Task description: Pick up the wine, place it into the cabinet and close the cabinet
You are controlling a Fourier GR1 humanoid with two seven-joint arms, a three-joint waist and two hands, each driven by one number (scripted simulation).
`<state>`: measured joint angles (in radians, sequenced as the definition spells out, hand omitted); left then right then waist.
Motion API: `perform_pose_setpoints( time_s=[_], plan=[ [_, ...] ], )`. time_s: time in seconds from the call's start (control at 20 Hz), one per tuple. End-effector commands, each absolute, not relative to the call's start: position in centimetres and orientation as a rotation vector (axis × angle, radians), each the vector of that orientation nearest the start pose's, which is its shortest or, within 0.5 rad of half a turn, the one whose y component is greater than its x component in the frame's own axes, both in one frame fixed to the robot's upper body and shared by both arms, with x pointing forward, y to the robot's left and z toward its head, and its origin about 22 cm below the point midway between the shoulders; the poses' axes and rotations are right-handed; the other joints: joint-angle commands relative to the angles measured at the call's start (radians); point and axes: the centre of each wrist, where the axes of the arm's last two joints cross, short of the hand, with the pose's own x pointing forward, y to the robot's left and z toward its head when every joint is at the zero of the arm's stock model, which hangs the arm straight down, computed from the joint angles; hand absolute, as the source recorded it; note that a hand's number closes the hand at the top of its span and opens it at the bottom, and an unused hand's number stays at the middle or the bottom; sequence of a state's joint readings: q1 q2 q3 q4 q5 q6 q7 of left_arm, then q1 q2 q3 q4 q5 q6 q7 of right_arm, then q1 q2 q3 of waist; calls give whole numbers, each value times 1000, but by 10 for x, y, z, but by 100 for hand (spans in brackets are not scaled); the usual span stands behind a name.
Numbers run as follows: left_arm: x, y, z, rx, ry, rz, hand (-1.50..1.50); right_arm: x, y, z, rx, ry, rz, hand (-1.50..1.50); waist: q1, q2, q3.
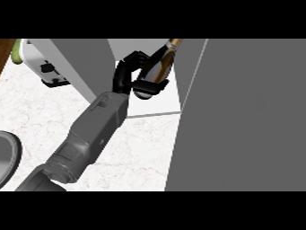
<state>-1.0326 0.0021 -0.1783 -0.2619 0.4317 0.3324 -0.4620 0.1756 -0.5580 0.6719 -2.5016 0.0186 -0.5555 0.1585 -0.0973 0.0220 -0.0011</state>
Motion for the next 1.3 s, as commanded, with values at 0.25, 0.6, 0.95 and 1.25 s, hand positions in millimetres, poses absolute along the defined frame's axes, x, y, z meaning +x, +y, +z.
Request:
perform_pose_setpoints(
  time_s=[0.25, 0.6, 0.95, 1.25],
  plan=[
    [427, 114, 22, 125, -1665, -22, 150, 81, -184, 177, 308, -1960, 197, -150, -31, 15, 0],
    [434, 122, 30, 254, -1698, -90, -150, 81, -185, 176, 322, -1968, 201, -150, -28, 16, 0],
    [437, 141, 30, 368, -1703, -101, -150, 78, -186, 177, 316, -1972, 206, -150, -34, 17, -1],
    [437, 132, 33, 249, -1761, -72, -150, 78, -186, 174, 339, -1982, 233, -150, -46, 23, -2]
  ],
)
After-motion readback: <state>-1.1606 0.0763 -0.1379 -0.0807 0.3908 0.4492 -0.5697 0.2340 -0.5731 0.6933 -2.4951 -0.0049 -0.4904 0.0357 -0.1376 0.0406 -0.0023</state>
